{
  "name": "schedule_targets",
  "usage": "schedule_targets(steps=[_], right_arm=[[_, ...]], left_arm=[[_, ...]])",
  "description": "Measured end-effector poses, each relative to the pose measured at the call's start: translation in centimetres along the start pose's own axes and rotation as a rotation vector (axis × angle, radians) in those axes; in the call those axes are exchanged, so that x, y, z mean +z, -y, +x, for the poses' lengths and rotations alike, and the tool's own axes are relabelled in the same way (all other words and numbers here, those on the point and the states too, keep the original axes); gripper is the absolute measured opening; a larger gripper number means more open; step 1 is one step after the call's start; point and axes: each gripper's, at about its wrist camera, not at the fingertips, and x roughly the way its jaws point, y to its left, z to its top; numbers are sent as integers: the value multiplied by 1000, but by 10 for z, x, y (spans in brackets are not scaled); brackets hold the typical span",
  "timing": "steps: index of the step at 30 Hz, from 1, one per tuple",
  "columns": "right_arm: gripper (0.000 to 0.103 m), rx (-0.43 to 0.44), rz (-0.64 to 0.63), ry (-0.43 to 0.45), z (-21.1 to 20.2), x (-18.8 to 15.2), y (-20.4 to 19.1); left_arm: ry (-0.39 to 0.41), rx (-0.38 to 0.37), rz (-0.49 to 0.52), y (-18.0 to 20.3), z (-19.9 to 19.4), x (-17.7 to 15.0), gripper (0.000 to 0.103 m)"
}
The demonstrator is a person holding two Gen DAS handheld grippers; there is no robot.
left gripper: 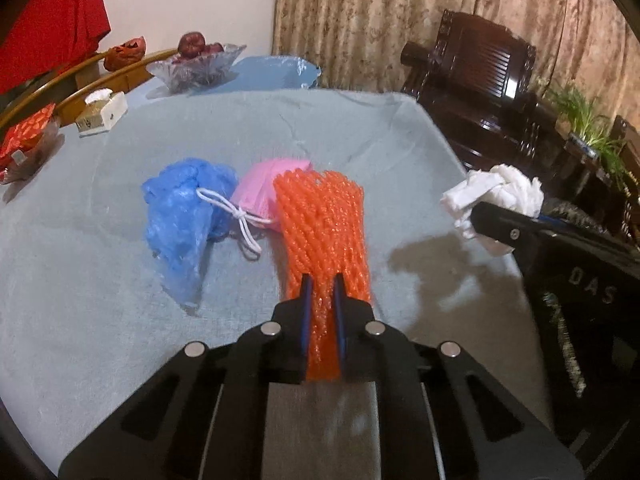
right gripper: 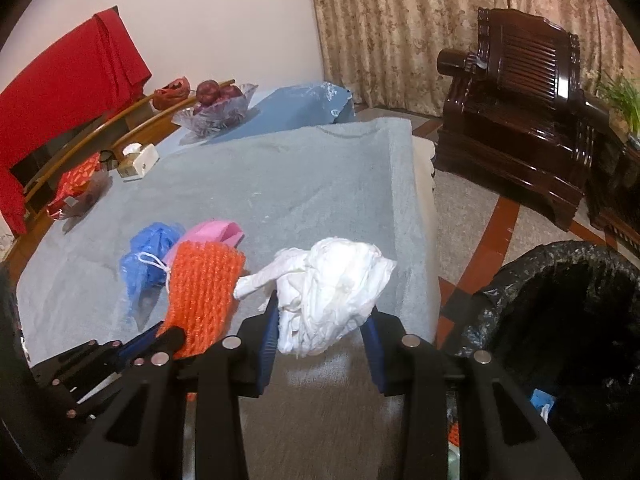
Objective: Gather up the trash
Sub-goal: 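Grasp the orange foam net with the left tool while right holds the cloth, then carry the cloth and orange net over the bin with both tools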
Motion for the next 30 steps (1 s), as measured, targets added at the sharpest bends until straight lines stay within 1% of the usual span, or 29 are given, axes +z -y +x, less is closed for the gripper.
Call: schedule_targets(steps=[7,15,23,30], right_arm=[[38,14,-10,43,-30,3,2],[38,12,-14,83,-74,-2,12],[38,-23,-1,128,-121,-6,38],[38,-74,33,154,-154,-15,72]], left_arm=[[58,-9,-7,4,-40,8,9],[105,-32,15,28,-75,15,9],[134,-86,52,70,-100,16,9],[136,-152,97,114,-108,14,9]])
